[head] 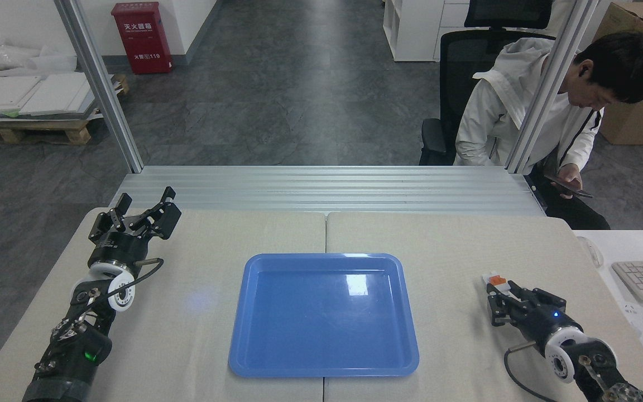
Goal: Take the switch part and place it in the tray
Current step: 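Lift the switch part and carry it over the blue tray, then lower the switch part into the tray and open the right gripper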
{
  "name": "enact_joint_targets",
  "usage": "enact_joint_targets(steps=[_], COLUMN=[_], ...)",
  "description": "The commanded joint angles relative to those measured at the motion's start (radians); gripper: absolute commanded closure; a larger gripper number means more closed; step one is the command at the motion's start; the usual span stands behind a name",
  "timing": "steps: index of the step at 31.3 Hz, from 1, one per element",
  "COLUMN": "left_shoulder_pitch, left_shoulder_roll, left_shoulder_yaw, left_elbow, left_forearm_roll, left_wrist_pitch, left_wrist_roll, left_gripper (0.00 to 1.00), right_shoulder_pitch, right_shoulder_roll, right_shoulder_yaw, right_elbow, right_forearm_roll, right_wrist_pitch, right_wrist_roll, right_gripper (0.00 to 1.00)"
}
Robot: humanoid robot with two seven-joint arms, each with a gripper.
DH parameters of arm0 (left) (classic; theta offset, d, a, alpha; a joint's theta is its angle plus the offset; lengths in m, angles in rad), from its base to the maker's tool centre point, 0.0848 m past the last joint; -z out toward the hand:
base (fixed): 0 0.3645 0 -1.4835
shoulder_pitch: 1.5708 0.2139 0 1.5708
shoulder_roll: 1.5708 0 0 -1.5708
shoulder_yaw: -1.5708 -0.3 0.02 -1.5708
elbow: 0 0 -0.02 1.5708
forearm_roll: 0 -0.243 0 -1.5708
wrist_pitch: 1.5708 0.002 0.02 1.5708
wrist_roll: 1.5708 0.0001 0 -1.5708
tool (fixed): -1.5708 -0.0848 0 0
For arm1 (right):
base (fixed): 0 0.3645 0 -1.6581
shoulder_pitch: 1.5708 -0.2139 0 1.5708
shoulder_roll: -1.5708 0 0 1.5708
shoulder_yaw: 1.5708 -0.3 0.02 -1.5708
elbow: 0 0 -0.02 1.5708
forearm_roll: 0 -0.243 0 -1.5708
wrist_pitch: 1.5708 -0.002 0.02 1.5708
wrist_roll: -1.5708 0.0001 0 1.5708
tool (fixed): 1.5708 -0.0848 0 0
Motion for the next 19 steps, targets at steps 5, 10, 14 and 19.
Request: enact_joint_targets(steps=[5,10,14,19], left_shoulder_pitch=[0.0,0.0,0.0,0.0], left_shoulder_roll=[0.0,0.0,0.0,0.0], left_shoulder_yaw=[0.0,0.0,0.0,0.0], left_elbow=[0.0,0.0,0.0,0.0], left_forearm_roll=[0.0,0.0,0.0,0.0], left_wrist_pitch=[0.0,0.0,0.0,0.0], left_wrist_roll=[0.0,0.0,0.0,0.0], left_gripper=[0.0,0.0,0.0,0.0], right_shoulder_pitch=[-0.118,-0.195,-0.192,-0.171], right_shoulder_roll=[0.207,0.29,0.354,0.427], right_shoulder_yaw=[-0.025,0.201,0.354,0.457], right_elbow=[-0.192,-0.209,-0.212,-0.212], right_forearm_roll=[0.01,0.073,0.077,0.085], right_wrist_pitch=[0.005,0.218,0.407,0.512], right_wrist_roll=[0.035,0.126,0.189,0.271], right_gripper=[0.89,0.88,0.89,0.88])
